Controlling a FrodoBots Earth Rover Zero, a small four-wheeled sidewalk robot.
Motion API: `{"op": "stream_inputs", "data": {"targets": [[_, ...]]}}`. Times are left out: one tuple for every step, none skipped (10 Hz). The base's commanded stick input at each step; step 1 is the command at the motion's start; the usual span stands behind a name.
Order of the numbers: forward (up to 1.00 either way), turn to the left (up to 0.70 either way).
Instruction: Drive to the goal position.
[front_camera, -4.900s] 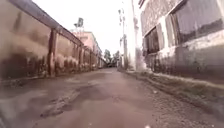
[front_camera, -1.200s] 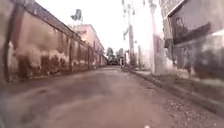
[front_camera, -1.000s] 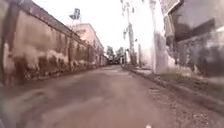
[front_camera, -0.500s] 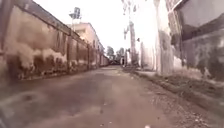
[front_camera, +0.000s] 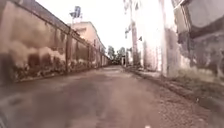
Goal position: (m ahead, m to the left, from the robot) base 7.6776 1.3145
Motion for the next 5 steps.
{"op": "stream_inputs", "data": {"targets": [[0.70, 0.01], [0.70, 0.01], [0.70, 0.01], [0.70, 0.01], [0.70, 0.01]]}}
